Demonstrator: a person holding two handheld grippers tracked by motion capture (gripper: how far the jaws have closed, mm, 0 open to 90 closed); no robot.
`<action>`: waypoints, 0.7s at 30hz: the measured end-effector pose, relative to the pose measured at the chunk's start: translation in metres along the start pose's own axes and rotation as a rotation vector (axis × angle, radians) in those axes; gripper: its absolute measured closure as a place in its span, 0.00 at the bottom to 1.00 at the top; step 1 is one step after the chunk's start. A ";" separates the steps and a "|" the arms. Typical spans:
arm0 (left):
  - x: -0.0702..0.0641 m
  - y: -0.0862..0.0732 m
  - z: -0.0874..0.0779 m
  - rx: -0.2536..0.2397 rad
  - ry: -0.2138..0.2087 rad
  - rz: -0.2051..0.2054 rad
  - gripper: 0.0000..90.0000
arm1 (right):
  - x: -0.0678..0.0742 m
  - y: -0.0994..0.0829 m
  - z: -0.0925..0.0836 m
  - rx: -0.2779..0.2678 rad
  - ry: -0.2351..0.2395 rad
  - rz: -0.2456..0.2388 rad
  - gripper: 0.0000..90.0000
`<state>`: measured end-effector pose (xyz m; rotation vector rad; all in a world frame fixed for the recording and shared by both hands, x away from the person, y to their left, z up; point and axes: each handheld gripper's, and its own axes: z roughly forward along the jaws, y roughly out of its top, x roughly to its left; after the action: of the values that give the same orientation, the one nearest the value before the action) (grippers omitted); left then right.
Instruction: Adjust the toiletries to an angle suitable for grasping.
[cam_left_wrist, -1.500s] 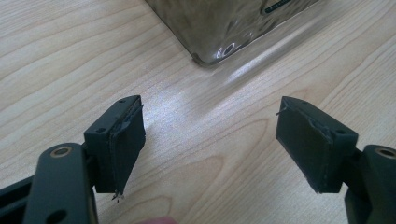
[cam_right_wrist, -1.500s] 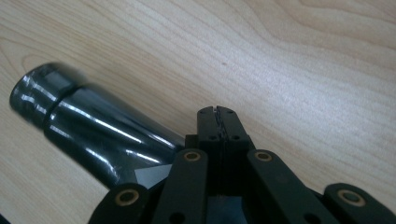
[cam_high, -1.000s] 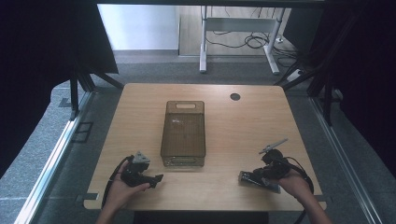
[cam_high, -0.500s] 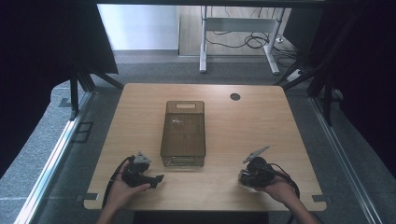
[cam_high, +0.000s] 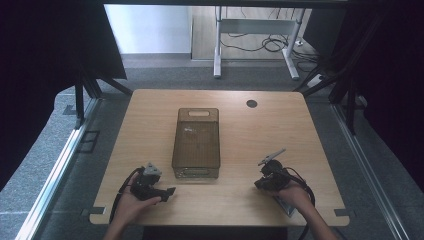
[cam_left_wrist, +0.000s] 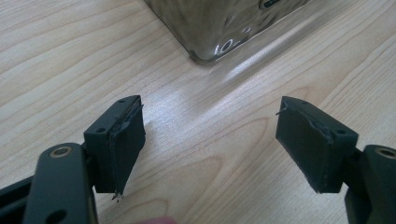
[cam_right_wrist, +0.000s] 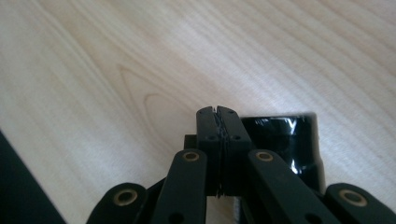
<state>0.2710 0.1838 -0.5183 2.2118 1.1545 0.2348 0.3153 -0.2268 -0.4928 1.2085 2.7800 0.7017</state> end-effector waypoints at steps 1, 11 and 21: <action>0.000 0.000 0.000 -0.001 0.000 -0.002 0.27 | -0.002 0.001 0.000 -0.003 -0.001 0.002 0.98; 0.000 0.000 0.001 0.003 -0.001 0.000 0.27 | -0.011 0.004 0.001 -0.028 -0.014 0.036 0.98; -0.002 0.000 0.002 0.004 -0.005 0.003 0.27 | -0.009 0.000 -0.009 -0.082 -0.004 0.033 0.87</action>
<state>0.2709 0.1817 -0.5199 2.2159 1.1504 0.2286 0.3201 -0.2363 -0.4861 1.2420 2.7054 0.8059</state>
